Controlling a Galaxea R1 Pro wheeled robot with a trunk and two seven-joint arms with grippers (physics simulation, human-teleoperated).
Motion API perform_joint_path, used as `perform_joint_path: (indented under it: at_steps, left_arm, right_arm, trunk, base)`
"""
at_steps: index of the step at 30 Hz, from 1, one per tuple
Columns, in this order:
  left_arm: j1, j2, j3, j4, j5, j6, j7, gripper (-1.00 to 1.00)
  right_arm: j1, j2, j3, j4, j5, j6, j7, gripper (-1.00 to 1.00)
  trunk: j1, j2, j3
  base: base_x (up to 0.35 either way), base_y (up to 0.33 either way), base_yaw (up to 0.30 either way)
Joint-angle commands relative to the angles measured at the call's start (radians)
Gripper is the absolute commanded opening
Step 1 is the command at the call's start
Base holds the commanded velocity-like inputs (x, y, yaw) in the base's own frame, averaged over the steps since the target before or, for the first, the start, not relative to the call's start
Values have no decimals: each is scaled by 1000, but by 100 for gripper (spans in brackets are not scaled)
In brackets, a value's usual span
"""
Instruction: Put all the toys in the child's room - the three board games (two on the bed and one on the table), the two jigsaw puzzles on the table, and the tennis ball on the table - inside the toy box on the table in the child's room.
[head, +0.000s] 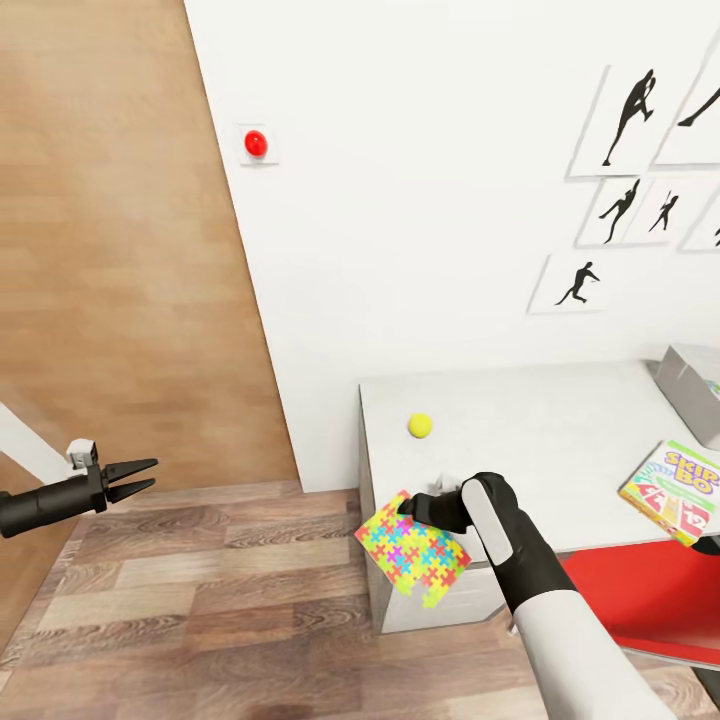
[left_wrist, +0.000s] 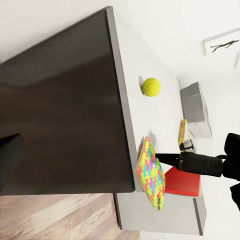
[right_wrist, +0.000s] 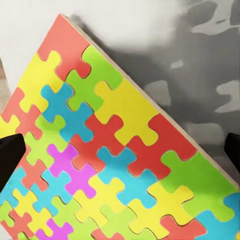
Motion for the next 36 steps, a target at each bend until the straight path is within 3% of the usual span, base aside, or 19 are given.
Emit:
perform_joint_path:
  at_steps: [1, 20, 27, 36]
  left_arm:
    - [-1, 0, 0, 0, 3, 9, -2, 100]
    - [-1, -1, -1, 0, 3, 9, -1, 100]
    - [-1, -1, -1, 0, 3, 9, -2, 100]
    - [-1, -1, -1, 1, 3, 9, -2, 100]
  right_arm:
    - [0, 0, 1, 7, -32, 2, -10, 100]
    - [0, 0, 1, 6, -32, 2, -10, 100]
    - [2, 0, -1, -63, -33, 2, -10, 100]
    - [3, 0, -6, -81, -36, 2, -10, 100]
  trunk:
    - [0, -1, -2]
    - [0, -1, -1]
    - [0, -1, 8]
    - [0, -1, 21]
  base:
    - [0, 14, 0]
    - [0, 22, -4]
    - [0, 1, -142]
    - [0, 0, -164]
